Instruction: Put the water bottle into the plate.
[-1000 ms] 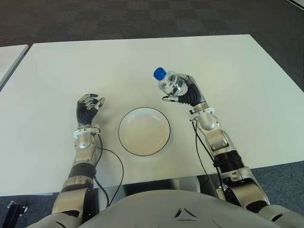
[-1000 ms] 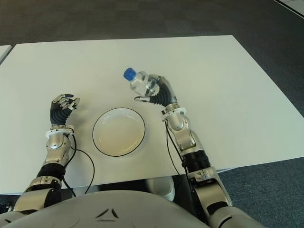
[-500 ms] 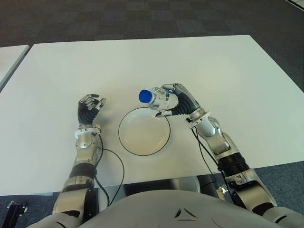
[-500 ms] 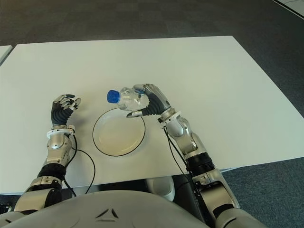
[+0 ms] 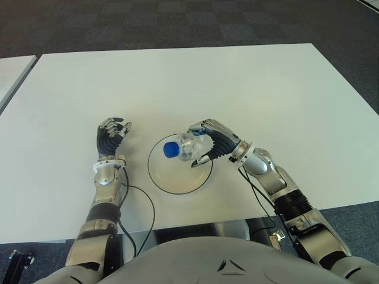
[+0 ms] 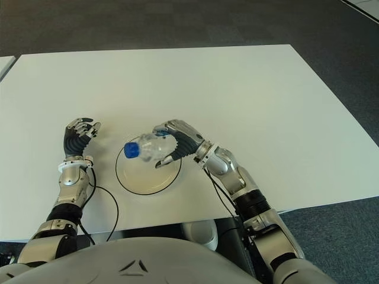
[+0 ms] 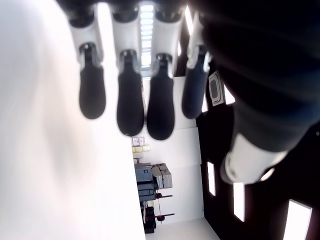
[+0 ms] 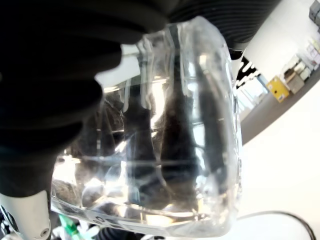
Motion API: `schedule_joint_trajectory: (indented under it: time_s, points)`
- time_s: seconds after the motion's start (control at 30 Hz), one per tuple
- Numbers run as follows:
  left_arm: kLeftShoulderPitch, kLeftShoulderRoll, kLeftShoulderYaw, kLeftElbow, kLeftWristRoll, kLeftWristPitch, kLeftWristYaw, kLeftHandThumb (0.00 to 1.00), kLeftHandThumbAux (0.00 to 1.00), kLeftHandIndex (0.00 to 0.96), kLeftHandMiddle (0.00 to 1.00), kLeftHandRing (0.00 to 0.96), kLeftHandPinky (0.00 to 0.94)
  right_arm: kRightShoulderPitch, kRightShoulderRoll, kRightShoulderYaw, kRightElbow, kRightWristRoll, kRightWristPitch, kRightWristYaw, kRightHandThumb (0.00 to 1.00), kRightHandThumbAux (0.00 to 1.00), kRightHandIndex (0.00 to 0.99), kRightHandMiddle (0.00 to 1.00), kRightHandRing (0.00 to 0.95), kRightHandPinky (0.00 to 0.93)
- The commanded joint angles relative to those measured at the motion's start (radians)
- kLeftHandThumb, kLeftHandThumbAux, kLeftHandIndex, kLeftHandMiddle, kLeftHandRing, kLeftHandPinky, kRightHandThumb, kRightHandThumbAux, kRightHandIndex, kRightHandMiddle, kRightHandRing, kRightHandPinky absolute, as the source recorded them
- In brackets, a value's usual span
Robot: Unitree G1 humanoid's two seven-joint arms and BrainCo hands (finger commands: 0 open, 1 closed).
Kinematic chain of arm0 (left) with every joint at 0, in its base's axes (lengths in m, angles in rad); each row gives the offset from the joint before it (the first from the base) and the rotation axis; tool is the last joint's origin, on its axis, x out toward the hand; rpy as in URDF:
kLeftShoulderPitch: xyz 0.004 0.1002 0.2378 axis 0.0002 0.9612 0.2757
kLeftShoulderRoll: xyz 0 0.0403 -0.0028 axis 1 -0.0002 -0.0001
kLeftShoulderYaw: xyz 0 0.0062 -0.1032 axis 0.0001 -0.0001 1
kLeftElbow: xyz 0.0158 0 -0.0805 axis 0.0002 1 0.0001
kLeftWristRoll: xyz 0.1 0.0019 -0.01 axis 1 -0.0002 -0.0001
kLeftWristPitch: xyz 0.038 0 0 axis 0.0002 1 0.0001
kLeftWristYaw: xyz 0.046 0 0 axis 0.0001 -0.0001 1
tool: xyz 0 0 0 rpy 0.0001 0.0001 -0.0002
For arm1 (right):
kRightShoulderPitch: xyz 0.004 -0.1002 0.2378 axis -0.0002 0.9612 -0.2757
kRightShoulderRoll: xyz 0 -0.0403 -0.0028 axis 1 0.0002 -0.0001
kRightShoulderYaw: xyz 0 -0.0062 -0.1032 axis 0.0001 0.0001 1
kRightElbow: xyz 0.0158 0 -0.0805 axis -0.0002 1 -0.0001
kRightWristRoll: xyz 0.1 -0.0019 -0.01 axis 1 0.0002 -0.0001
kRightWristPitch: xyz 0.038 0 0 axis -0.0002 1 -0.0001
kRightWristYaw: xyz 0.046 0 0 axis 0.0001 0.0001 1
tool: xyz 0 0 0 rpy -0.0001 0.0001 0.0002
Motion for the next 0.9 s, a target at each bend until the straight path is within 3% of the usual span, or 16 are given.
schedule_joint_trajectory:
  time_s: [0.03, 0.37, 0.73, 0.9]
  points:
    - [0.005, -0.013, 0.004, -0.005, -0.012, 0.015, -0.011, 0.707, 0.713, 0.433, 0.623, 0.594, 0.573, -0.031, -0.016, 0.032, -0.027, 0.01, 0.058, 0.119, 0.71, 0.719, 0.439, 0.908, 0.908, 0.901]
    - [0.008, -0.007, -0.004, 0.003, 0.008, -0.023, -0.004, 0.708, 0.713, 0.434, 0.622, 0.596, 0.573, -0.071, -0.009, 0.085, -0.005, -0.086, 0.107, 0.193, 0.708, 0.72, 0.438, 0.926, 0.921, 0.911]
    - [0.011, -0.011, 0.002, -0.006, -0.016, -0.009, -0.023, 0.707, 0.713, 0.434, 0.627, 0.604, 0.581, -0.106, -0.021, 0.122, 0.017, -0.205, 0.064, 0.139, 0.706, 0.721, 0.438, 0.909, 0.901, 0.887]
    - [0.014, -0.013, 0.002, -0.016, -0.019, 0.002, -0.021, 0.706, 0.713, 0.433, 0.622, 0.596, 0.568, -0.114, -0.014, 0.13, 0.03, -0.223, 0.068, 0.133, 0.706, 0.72, 0.437, 0.841, 0.838, 0.814]
